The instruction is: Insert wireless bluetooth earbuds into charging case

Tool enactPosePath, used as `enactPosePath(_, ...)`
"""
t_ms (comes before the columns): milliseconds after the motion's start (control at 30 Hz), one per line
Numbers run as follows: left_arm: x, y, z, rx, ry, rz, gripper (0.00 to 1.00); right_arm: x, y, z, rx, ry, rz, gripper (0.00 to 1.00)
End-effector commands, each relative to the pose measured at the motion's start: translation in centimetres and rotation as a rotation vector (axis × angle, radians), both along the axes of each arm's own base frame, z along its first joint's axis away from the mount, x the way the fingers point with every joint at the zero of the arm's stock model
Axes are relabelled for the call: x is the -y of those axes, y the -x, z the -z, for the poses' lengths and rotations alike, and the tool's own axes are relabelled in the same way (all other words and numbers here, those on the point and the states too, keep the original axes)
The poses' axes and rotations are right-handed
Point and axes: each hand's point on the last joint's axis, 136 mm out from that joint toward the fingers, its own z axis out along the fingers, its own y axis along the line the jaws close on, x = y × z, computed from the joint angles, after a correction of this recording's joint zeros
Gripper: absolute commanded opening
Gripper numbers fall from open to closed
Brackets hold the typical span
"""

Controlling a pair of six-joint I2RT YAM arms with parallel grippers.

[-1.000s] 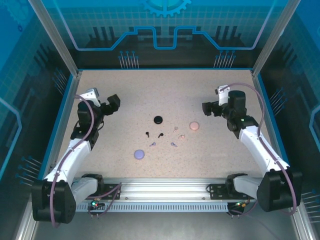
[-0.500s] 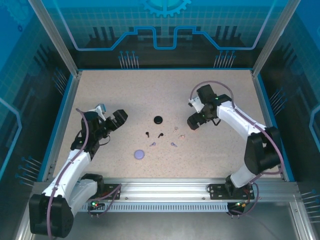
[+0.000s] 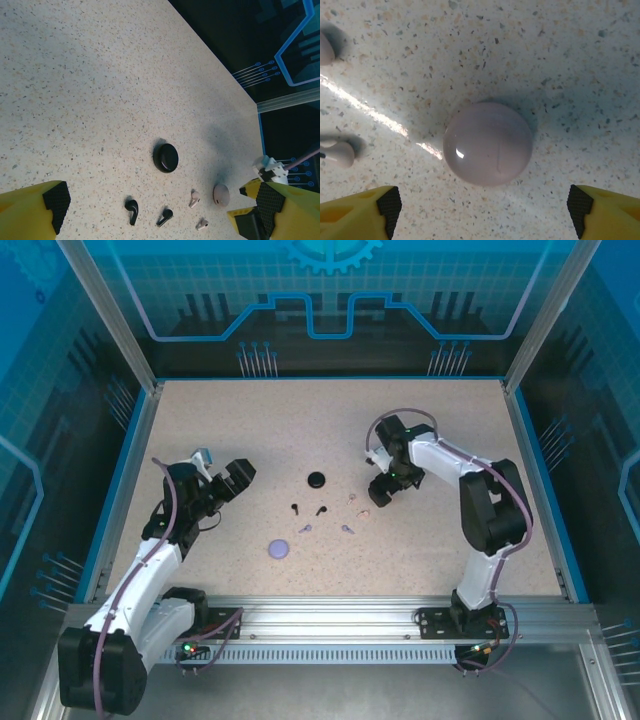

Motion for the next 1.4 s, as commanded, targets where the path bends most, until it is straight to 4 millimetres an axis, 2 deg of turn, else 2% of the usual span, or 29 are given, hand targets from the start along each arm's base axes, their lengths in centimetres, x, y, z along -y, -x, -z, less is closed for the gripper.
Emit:
enactPosePath(0, 0.4, 0.3, 0.4, -0.021, 0.010, 0.010, 0.99, -0.6, 0.0, 0.4, -0.024, 0.026, -0.016, 0.87)
enactPosePath(367, 0.2, 0.3, 0.3, -0.025, 0.003, 0.000, 0.99, -0.4, -0.3, 2.4, -0.066, 0.068, 0.023, 0.74)
enactPosePath(767, 0.3, 0.3, 0.3, -0.025, 0.004, 0.001, 0.99, -0.5, -0.9, 3.5, -0.063, 0.074, 0.052, 0.66)
enactPosePath(1167, 0.4, 0.4, 0.4, -0.028, 0.000, 0.004, 0.99, -1.3, -1.6, 2.9, -0.042, -0.015, 0.088, 0.65)
enactPosePath(1367, 0.5, 0.4, 0.5, -0.028, -0.002, 0.006, 0.99, -1.1, -1.7, 2.3, -0.030, -0.044, 0.103, 0.66)
